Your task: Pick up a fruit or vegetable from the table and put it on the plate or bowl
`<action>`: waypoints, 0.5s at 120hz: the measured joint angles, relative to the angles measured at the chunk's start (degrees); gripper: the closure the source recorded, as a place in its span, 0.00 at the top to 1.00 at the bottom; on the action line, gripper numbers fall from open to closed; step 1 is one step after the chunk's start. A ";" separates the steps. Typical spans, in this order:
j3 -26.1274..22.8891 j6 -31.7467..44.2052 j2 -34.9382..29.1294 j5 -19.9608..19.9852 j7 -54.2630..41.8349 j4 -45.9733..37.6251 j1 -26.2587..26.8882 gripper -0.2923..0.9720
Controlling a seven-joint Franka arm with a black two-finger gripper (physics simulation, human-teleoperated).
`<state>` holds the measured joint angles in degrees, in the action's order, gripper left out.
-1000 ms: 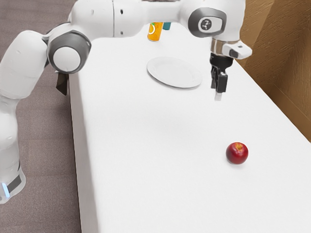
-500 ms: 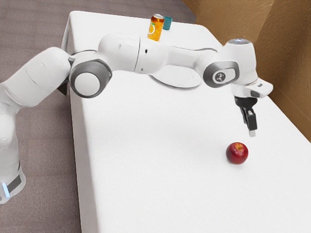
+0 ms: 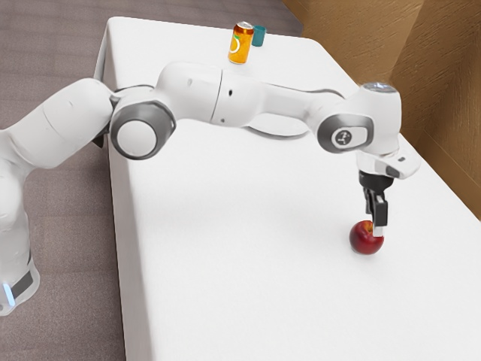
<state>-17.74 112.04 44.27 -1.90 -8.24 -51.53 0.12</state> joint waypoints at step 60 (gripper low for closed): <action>0.16 -6.01 -0.32 -4.22 0.40 0.00 0.32 0.77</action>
<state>-17.58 106.03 43.96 -6.12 -7.84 -51.53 0.44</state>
